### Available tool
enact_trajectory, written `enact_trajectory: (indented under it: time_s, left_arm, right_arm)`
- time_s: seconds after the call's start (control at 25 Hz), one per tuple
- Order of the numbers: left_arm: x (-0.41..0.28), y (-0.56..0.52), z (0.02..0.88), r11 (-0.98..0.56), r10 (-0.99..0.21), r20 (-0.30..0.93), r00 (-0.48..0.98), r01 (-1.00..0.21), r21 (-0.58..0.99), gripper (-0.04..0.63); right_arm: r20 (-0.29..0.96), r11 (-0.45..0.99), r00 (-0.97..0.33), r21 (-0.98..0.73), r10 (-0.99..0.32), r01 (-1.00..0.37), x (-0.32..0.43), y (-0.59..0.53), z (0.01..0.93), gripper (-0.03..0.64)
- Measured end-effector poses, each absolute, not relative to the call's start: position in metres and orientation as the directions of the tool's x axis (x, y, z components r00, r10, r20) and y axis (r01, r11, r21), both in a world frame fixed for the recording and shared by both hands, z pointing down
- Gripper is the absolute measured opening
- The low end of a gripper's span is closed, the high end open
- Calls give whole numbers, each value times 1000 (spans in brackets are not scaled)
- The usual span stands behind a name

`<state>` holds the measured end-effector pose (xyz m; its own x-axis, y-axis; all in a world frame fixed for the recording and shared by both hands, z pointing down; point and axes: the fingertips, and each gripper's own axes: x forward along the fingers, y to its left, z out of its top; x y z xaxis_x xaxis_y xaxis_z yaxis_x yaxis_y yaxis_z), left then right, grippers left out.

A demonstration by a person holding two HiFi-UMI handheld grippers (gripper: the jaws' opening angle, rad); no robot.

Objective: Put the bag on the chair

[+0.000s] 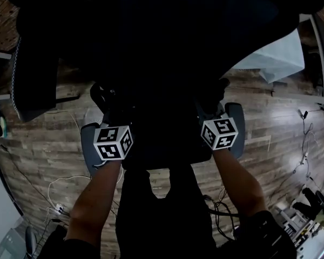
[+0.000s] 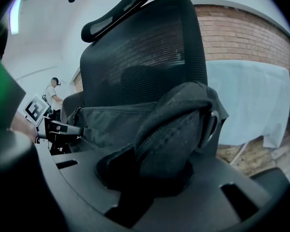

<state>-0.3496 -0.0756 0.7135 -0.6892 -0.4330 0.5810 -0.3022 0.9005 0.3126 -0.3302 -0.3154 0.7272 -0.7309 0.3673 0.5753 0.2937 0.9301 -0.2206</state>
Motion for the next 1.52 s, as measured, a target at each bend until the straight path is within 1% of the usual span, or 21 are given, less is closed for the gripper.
enact_trajectory:
  time_s: [0.72, 0.96, 1.12, 1.2, 1.32, 1.52]
  left_arm:
    - [-337, -74, 792, 920, -391, 660, -641, -279, 274, 57]
    - [-342, -73, 803, 922, -388, 650, -654, -278, 270, 61]
    - [-345, -71, 812, 926, -378, 657, -652, -285, 250, 77]
    - [-347, -70, 811, 930, -364, 653, -664, -291, 223, 97]
    - [-345, -70, 811, 932, -361, 646, -672, -276, 234, 106]
    - [-338, -61, 817, 946, -320, 667, -673, -262, 190, 172]
  right_arm:
    - [643, 932, -675, -227, 362, 283, -318, -312, 808, 87]
    - [641, 931, -675, -228, 364, 286, -323, -313, 824, 92]
    - [648, 931, -669, -239, 364, 275, -327, -313, 831, 101]
    - [649, 932, -669, -241, 362, 271, -328, -314, 833, 107]
    - [647, 929, -667, -248, 369, 273, -328, -314, 834, 107]
    - [659, 933, -661, -240, 360, 269, -325, -315, 837, 122]
